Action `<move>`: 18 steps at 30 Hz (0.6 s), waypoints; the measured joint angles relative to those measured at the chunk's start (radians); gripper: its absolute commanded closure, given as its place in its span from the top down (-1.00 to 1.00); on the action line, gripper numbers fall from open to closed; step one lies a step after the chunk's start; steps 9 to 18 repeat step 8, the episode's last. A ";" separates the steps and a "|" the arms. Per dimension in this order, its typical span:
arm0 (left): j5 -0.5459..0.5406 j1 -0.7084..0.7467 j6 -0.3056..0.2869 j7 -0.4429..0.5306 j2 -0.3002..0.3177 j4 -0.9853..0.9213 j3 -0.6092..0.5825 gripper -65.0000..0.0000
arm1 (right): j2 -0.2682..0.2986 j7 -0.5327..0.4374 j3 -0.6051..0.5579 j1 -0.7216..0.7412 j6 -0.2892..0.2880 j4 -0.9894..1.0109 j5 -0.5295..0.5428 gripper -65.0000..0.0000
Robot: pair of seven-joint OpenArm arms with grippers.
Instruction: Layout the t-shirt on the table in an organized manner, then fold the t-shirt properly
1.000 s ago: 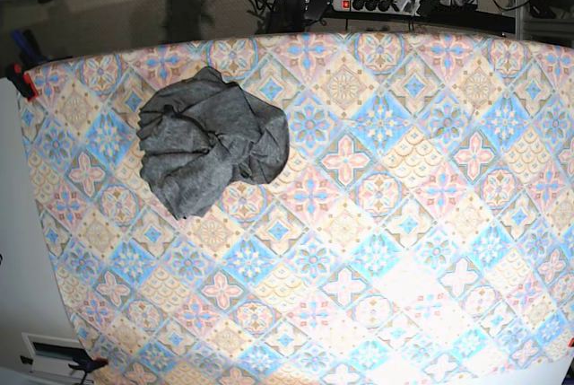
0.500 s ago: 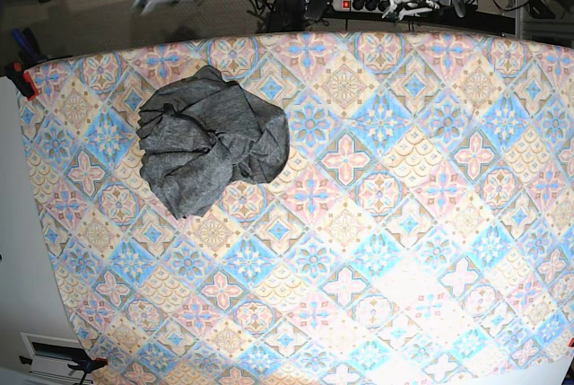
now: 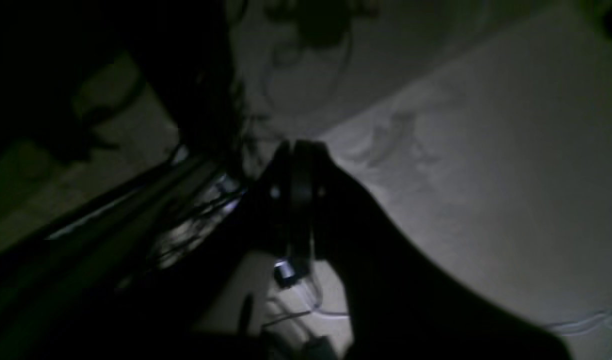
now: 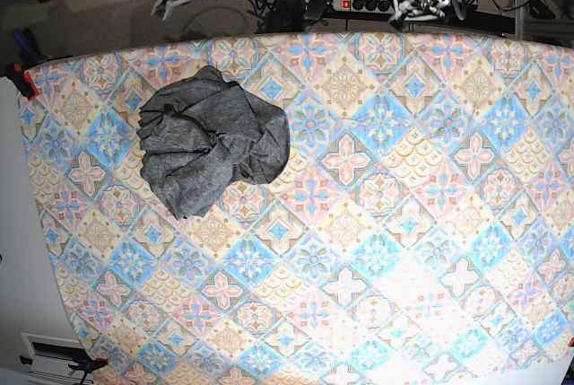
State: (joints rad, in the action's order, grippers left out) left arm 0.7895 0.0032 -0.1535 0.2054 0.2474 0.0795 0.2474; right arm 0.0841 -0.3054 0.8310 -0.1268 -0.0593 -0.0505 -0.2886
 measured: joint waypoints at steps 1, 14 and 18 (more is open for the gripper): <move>-0.001 -0.005 0.001 0.000 -0.008 0.000 0.000 -1.00 | 0.002 0.005 0.000 -0.010 0.006 0.000 0.002 -1.00; -0.001 -0.009 -0.008 -0.008 -0.071 -0.004 0.000 -1.00 | -0.021 0.030 0.000 -0.029 -0.005 0.013 0.000 -1.00; -0.001 -0.009 -0.008 -0.008 -0.071 -0.004 0.000 -1.00 | -0.021 0.030 0.000 -0.029 -0.005 0.013 0.000 -1.00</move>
